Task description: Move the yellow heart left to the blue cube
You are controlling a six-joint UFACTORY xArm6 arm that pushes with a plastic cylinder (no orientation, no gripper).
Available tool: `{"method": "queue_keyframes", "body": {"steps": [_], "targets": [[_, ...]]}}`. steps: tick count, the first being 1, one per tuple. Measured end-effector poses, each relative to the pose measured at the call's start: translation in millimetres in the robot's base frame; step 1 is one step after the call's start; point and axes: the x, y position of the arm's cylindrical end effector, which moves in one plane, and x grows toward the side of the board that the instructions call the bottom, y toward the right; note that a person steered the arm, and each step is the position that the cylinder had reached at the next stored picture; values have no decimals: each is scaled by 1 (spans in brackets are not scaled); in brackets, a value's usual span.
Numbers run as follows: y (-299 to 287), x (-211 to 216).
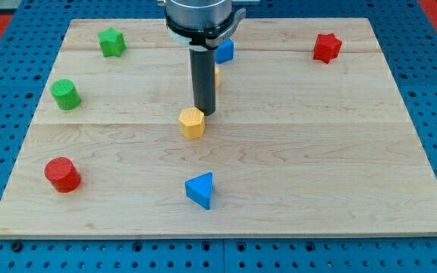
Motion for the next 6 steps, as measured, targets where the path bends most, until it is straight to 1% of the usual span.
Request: {"method": "queue_keyframes", "body": {"steps": [1, 2, 3, 4, 5, 6], "targets": [[0, -2], [1, -29], [6, -74], [32, -109], [73, -88], [90, -92]]}}
